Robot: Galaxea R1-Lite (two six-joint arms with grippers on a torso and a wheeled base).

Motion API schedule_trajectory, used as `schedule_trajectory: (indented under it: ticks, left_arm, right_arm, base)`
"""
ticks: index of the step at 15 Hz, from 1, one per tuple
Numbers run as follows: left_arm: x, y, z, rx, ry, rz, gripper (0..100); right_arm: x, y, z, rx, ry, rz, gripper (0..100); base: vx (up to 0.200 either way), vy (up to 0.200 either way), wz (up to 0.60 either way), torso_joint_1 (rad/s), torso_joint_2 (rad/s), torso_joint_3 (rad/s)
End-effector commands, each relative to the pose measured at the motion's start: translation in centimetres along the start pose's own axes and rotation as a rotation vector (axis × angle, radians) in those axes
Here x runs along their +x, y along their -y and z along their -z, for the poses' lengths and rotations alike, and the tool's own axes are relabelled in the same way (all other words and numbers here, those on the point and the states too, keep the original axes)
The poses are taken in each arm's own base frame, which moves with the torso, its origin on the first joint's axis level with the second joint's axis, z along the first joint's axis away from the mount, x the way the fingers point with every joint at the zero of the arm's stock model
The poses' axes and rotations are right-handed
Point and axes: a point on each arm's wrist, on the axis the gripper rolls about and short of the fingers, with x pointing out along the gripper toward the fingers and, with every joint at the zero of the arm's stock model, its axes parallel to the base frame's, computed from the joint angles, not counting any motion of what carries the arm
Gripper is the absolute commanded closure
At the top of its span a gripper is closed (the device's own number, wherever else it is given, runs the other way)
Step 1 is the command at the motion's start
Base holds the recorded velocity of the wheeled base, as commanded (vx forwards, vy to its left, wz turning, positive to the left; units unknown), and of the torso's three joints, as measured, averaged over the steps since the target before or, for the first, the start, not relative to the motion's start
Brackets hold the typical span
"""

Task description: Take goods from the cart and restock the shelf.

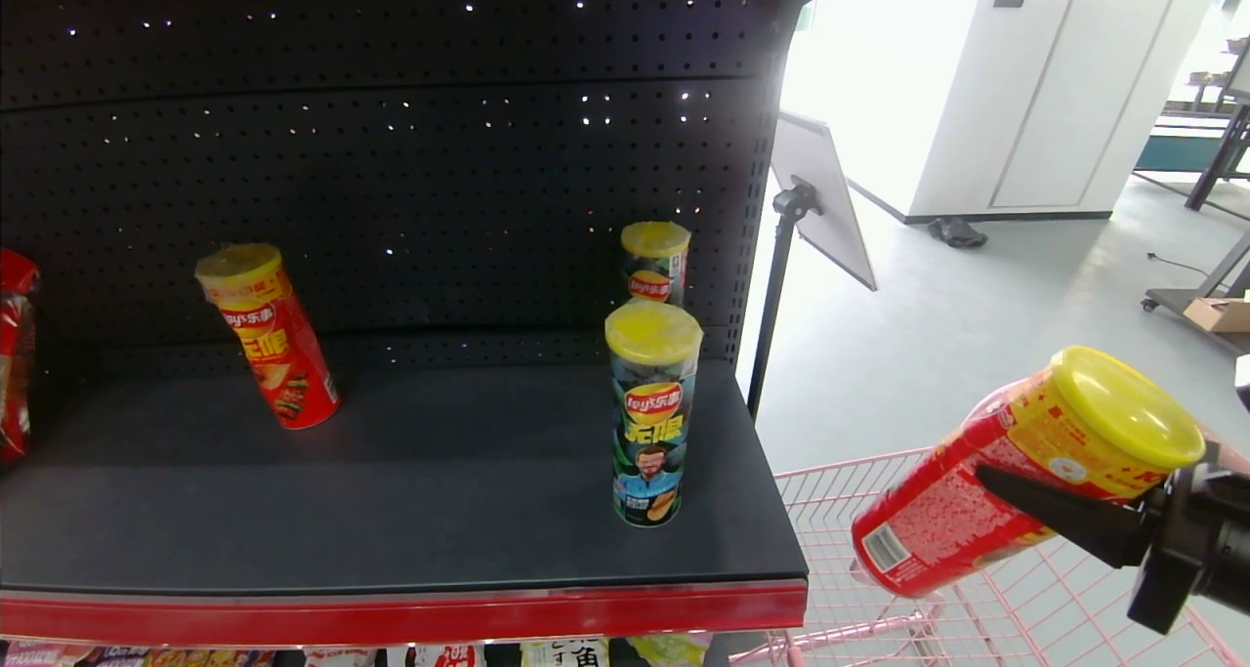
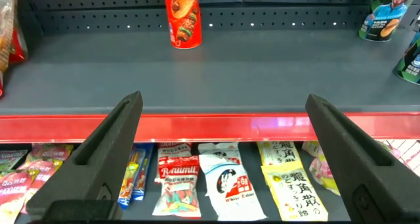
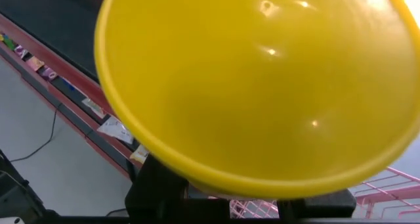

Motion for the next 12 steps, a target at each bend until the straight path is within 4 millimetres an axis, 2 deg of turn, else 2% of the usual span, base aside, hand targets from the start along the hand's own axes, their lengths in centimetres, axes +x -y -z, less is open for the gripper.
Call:
schedule_trajectory:
  ticks: [1,10,12]
  left_arm:
    - [0.01,0.00,0.00,0.000,-0.001,-0.001,0]
    - [0.01,0.00,0.00,0.000,-0.001,-0.001,0]
    - [0.01,0.00,0.00,-0.001,-0.001,-0.001,0]
  right_arm:
    - [0.03,0.05,0.61,0.013,-0.025,0.014,100]
    - [-0.07,0.93,1.31,0.035,-0.060,0.094,100]
    - [-0.14,0.96,1.28,0.034,-0.058,0.104,100]
  base:
    - [0.000,0.000,0.00,0.000,0.00,0.000]
    - [0.000,0.000,0.00,0.000,0.00,0.000]
    - [0.000,0.200,0.00,0.000,0.00,0.005]
